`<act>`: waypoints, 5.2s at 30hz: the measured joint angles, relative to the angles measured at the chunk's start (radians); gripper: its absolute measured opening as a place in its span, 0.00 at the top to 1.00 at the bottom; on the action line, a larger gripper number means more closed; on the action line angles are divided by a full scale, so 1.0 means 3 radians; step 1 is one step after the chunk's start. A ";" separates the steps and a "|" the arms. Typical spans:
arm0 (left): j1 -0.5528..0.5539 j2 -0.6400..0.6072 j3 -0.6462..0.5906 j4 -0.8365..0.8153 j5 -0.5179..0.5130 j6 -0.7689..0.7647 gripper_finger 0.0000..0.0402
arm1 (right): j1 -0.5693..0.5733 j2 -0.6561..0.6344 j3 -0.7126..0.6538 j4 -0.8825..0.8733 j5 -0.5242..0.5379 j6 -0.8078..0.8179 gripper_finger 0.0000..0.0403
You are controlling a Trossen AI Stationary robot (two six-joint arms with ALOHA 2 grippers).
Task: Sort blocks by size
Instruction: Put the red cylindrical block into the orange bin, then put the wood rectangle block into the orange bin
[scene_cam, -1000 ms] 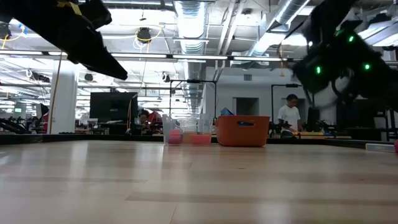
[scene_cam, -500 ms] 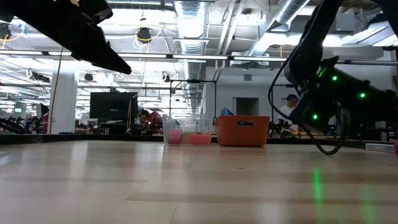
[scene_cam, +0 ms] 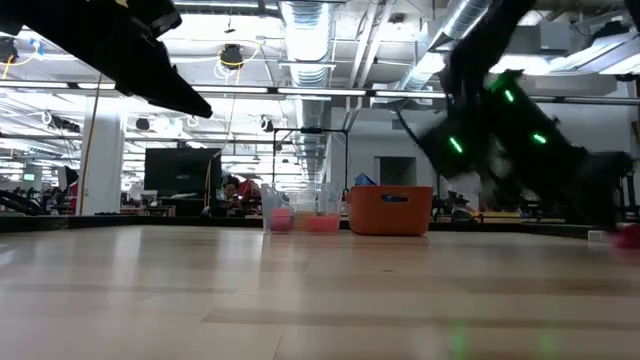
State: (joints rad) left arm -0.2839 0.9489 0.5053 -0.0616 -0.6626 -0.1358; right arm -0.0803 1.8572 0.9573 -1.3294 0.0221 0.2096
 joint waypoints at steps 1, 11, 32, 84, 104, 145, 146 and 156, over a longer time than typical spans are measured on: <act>0.0000 0.0000 0.0000 0.0009 -0.0001 -0.0001 0.30 | 0.0096 -0.0044 0.0127 0.0056 0.0000 0.0050 0.63; -0.0036 0.0000 0.0000 0.0022 0.0005 -0.0026 0.30 | 0.0344 -0.0683 0.0431 0.0106 0.0617 0.0048 0.59; -0.0005 0.0000 0.0000 0.0088 0.0002 0.0158 0.30 | -0.0768 -0.0467 0.0469 0.1510 0.0897 -0.2705 0.43; -0.0072 0.0000 0.0001 0.0005 0.0006 0.0003 0.30 | -0.1377 -0.1085 0.0161 0.1469 0.0511 0.0325 0.62; -0.0071 0.0000 0.0001 0.0015 -0.0002 -0.0001 0.30 | -0.1319 -0.0910 0.0285 0.3048 0.0782 -0.0216 0.43; -0.0068 -0.0001 0.0001 -0.0076 -0.0004 -0.0077 0.30 | -0.1574 -0.0064 -0.0111 -0.0398 0.0367 0.0069 0.39; -0.0068 -0.0001 0.0001 -0.0085 -0.0004 -0.0078 0.30 | -0.1597 -0.0040 -0.0140 -0.0358 0.0367 0.0069 0.39; -0.0068 -0.0001 0.0001 -0.0104 -0.0004 -0.0086 0.30 | -0.1815 -0.0018 -0.0434 0.0094 0.0335 -0.0011 0.43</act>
State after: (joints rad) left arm -0.3042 0.9485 0.5056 -0.0929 -0.6640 -0.1616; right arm -0.6248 1.8519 0.8270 -1.3011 0.1226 0.2062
